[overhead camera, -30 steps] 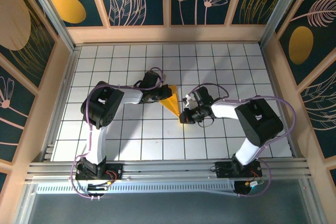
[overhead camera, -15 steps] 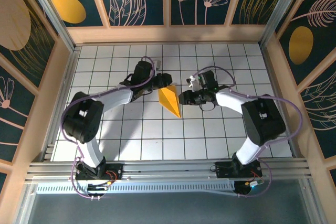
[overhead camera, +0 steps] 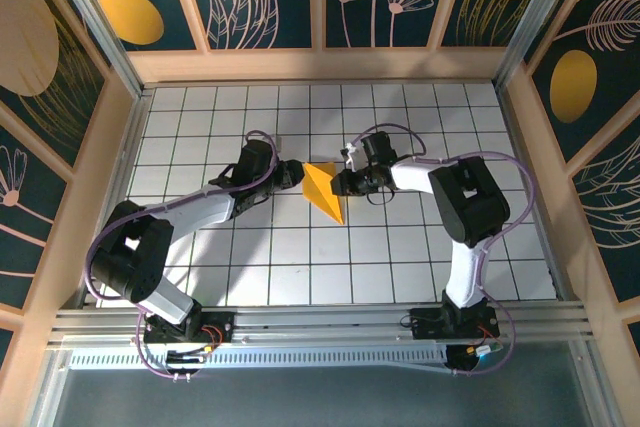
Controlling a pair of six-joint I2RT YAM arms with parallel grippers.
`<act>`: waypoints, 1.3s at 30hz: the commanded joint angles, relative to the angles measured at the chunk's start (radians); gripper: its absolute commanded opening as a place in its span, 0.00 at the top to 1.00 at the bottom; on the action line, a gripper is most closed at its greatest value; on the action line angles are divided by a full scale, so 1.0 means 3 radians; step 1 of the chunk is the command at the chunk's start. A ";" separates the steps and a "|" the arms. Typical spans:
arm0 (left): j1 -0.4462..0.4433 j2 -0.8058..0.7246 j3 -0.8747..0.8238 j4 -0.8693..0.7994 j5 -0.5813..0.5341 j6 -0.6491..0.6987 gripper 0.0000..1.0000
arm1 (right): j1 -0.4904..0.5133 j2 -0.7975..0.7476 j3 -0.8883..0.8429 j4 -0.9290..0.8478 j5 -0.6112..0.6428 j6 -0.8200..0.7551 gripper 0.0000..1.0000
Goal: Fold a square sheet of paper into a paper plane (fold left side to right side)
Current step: Turn over the paper at the center of the table.
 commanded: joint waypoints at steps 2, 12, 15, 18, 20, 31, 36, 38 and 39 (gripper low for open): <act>0.0021 -0.0096 -0.0023 -0.0024 -0.0092 0.0025 0.57 | 0.0027 0.0037 0.0080 0.0114 -0.0138 -0.0013 0.82; 0.0318 -0.0465 -0.0417 0.0735 0.0597 -0.0401 0.39 | -0.0185 -0.0531 -0.0143 0.0339 -0.0422 0.0085 1.00; 0.0441 -0.0544 -0.0564 0.1254 0.1098 -0.0644 0.38 | -0.0276 -0.0813 -0.0234 0.0528 -0.0645 0.0134 1.00; 0.0453 -0.0546 -0.0579 0.1695 0.1489 -0.0798 0.41 | -0.0378 -0.1091 -0.0343 0.0821 -0.0965 0.0266 1.00; 0.0450 -0.0515 -0.0568 0.2036 0.1750 -0.0923 0.43 | -0.0418 -0.1242 -0.0404 0.1019 -0.1133 0.0393 1.00; 0.0258 -0.0313 -0.0231 0.2152 0.2059 -0.0860 0.46 | -0.0316 -0.1486 -0.0427 0.1281 -0.1591 0.0762 1.00; 0.0159 -0.0141 -0.0114 0.2204 0.2085 -0.0890 0.47 | -0.0226 -0.1474 -0.0414 0.1288 -0.1627 0.0806 1.00; 0.0146 -0.0109 -0.0092 0.2209 0.2082 -0.0893 0.47 | -0.0214 -0.1465 -0.0414 0.1298 -0.1626 0.0823 1.00; 0.0143 -0.0098 -0.0086 0.2210 0.2076 -0.0897 0.49 | -0.0213 -0.1463 -0.0413 0.1301 -0.1612 0.0824 1.00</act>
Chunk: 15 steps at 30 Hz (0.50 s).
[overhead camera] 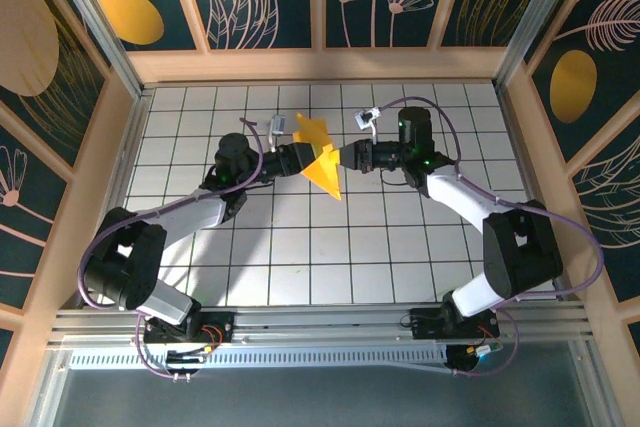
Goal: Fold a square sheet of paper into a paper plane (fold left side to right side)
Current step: Turn over the paper at the center of the table.
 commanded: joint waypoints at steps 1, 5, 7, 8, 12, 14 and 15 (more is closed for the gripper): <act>-0.0026 0.0046 0.0113 0.0201 0.0087 -0.0027 0.51 | 0.0019 -0.0066 -0.0025 0.0139 -0.0076 0.0057 1.00; -0.0026 0.0039 0.0098 0.0211 0.0041 -0.0028 0.62 | 0.0019 -0.0038 -0.0023 0.0134 -0.0020 0.0078 1.00; -0.0026 0.0032 0.0089 0.0207 0.0009 -0.0028 0.70 | 0.0020 -0.0029 -0.0013 0.0136 0.0006 0.0094 1.00; -0.0026 0.0033 0.0086 0.0206 -0.0014 -0.0030 0.75 | 0.0013 -0.0030 -0.0012 0.0127 0.0025 0.0099 0.99; -0.0026 0.0016 0.0063 0.0234 -0.0084 -0.0069 0.86 | -0.0021 -0.0122 -0.0017 0.0077 0.0147 0.0083 0.91; -0.0024 0.0011 0.0060 0.0269 -0.0099 -0.0094 0.90 | -0.0063 -0.0218 -0.0038 0.0046 0.0225 0.0061 0.85; -0.0030 0.0014 0.0060 0.0290 -0.0100 -0.0109 0.91 | -0.0092 -0.0282 -0.0067 0.0033 0.0272 0.0050 0.82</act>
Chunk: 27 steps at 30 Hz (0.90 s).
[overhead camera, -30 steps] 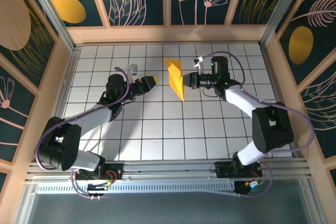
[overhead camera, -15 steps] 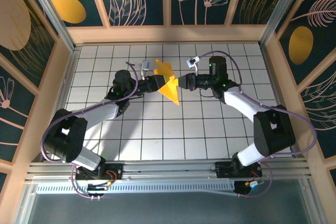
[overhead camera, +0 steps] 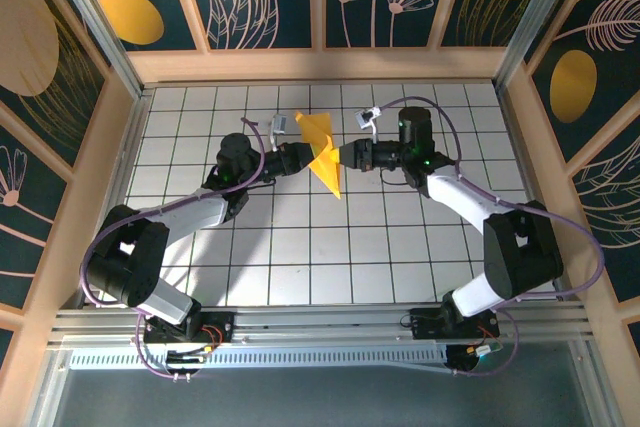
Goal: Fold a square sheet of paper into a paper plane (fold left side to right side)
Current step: Turn over the paper at the center of the table.
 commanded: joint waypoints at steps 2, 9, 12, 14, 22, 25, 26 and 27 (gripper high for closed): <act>-0.0016 -0.0020 0.0048 0.0242 -0.0037 -0.0061 0.92 | -0.0134 -0.0359 -0.0119 -0.0013 0.0242 -0.0063 0.74; -0.0031 -0.0008 0.0062 0.0308 -0.0024 -0.0098 0.92 | -0.0259 -0.0595 -0.0437 -0.0316 0.0500 -0.0188 0.39; -0.0045 0.0006 0.0088 0.0312 -0.0005 -0.0104 0.92 | -0.0216 -0.0557 -0.0533 -0.0221 0.0369 -0.0097 0.29; -0.0054 0.0020 0.0101 0.0317 0.0004 -0.0112 0.92 | -0.0149 -0.0532 -0.0548 -0.0162 0.0327 -0.0082 0.26; -0.0087 0.0092 0.0154 0.0318 0.0044 -0.0129 0.93 | 0.0051 -0.0273 -0.0402 0.0113 0.0190 -0.0018 0.25; -0.0092 0.0108 0.0164 0.0313 0.0055 -0.0129 0.93 | 0.0071 -0.0195 -0.0320 0.0244 0.0141 0.0047 0.30; -0.0092 0.0116 0.0170 0.0308 0.0057 -0.0130 0.93 | 0.0069 -0.0178 -0.0295 0.0281 0.0135 0.0066 0.34; -0.0092 0.0123 0.0172 0.0303 0.0063 -0.0131 0.93 | 0.0069 -0.0170 -0.0269 0.0290 0.0135 0.0072 0.37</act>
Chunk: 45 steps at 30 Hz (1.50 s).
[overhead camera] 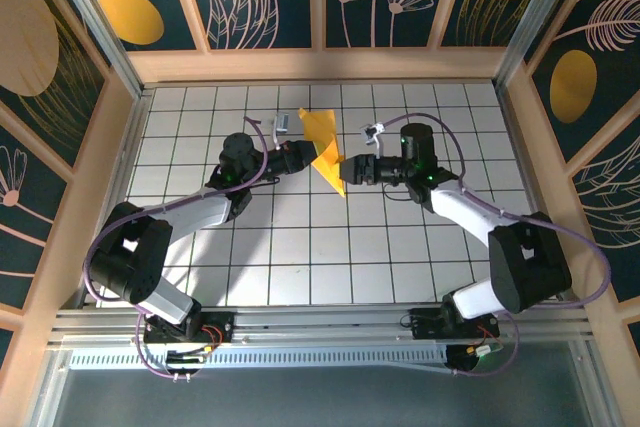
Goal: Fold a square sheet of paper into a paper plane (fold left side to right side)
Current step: Turn over the paper at the center of the table.
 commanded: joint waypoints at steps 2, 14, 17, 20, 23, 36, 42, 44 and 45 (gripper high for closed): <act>-0.0024 0.0071 0.0119 0.0141 0.0093 -0.0023 0.92 | 0.0021 0.0044 0.0212 0.0263 -0.0105 0.0059 0.45; -0.0016 -0.0133 0.0133 -0.0522 -0.0360 0.0376 0.63 | -0.0021 -0.0016 0.0366 -0.0086 0.0124 -0.0137 1.00; -0.0003 -0.0325 0.0085 -0.0865 -0.0689 0.0575 0.57 | -0.0020 -0.0094 0.0439 -0.0404 0.0360 -0.0340 1.00; 0.0017 -0.0565 -0.0010 -0.1210 -0.1103 0.0738 0.53 | 0.0004 -0.0152 0.0569 -0.0836 0.0783 -0.0559 1.00; 0.0022 -0.0859 -0.0137 -0.1554 -0.1655 0.0887 0.46 | 0.0144 -0.0172 0.0771 -0.1331 0.1507 -0.0901 1.00; 0.0038 -0.1960 -0.0517 -0.2953 -0.3845 0.0830 0.26 | 0.1388 0.0593 0.1313 -0.2423 0.5854 -0.1506 1.00; 0.0048 -0.2210 -0.0664 -0.3004 -0.4007 0.0769 0.22 | 0.1552 0.1157 0.1430 -0.2607 0.6221 -0.1386 1.00; 0.0050 -0.2228 -0.0671 -0.3002 -0.4018 0.0769 0.22 | 0.1585 0.1361 0.1472 -0.2665 0.6269 -0.1337 1.00; 0.0048 -0.2224 -0.0661 -0.3004 -0.4025 0.0769 0.22 | 0.1595 0.1484 0.1516 -0.2720 0.6301 -0.1285 1.00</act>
